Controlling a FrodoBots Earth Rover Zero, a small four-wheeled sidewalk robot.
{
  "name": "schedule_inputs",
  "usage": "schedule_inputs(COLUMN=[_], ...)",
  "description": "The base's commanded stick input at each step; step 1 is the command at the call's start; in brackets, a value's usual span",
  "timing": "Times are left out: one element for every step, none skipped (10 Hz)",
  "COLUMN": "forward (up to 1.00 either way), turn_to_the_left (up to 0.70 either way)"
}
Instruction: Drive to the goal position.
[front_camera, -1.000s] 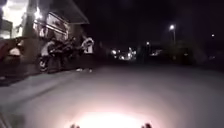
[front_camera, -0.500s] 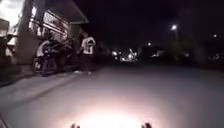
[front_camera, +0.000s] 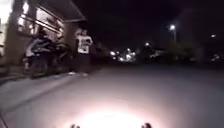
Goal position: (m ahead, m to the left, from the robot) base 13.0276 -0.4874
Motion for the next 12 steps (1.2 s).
schedule_inputs(forward=[0.70,0.70,0.70,0.70,0.70,0.70,0.70,0.70,0.70,0.70,0.70,0.70], turn_to_the_left=[0.00,0.00,0.00,0.00,0.00,0.00,0.00,0.00,0.00,0.00,0.00,0.00])
